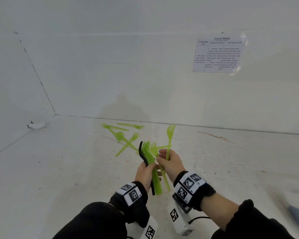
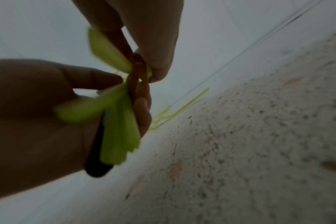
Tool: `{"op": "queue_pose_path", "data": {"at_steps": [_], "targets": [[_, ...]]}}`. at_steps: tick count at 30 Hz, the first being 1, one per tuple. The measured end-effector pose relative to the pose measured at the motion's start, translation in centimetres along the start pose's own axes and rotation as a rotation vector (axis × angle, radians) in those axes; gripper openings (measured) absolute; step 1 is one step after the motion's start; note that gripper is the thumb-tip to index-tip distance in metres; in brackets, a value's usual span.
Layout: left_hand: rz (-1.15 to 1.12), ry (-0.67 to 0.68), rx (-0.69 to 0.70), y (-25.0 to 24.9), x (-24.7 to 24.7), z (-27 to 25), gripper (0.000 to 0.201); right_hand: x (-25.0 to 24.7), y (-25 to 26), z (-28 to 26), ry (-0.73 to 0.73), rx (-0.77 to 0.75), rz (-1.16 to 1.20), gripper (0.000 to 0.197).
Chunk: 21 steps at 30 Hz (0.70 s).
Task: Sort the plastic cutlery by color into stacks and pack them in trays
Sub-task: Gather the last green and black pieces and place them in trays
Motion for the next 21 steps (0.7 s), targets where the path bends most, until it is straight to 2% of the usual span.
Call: {"op": "queue_pose_path", "data": {"at_steps": [7,9,11,15,19,21], "targets": [[-0.074,0.077,-0.034,-0.3,1.4,-0.6,0.023,-1.1,-0.1,-0.6,-0.016,-0.086,-0.109,0.019],[-0.076,0.137,-0.015,-0.3,1.9,-0.7,0.024,-1.4,-0.1,-0.8,-0.020,-0.044,-0.096,0.014],[-0.017,0.169,0.030,-0.4,2.2,-1.1,0.018,-1.4,0.0,-1.1,-0.008,0.009,-0.078,0.016],[0.094,0.124,0.032,0.1,2.5,-1.0,0.010,-2.4,0.4,-1.3,-0.064,-0.051,-0.245,0.031],[0.129,0.065,0.053,0.2,2.7,-0.7,0.013,-3.7,0.5,-1.7,-0.077,-0.105,-0.363,0.026],[0.144,0.052,0.073,0.1,2.7,-0.6,0.014,-3.8,0.3,-1.8,-0.045,-0.081,-0.427,0.035]]}}
Point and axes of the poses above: each hand's wrist, its own z-axis towards the middle knuckle, its own x-axis out of the palm, y = z × x, the point moved 4 cm from there along z, towards the middle knuckle, and after that the axes turned 15 degrees about z, right-handed, at the moved point
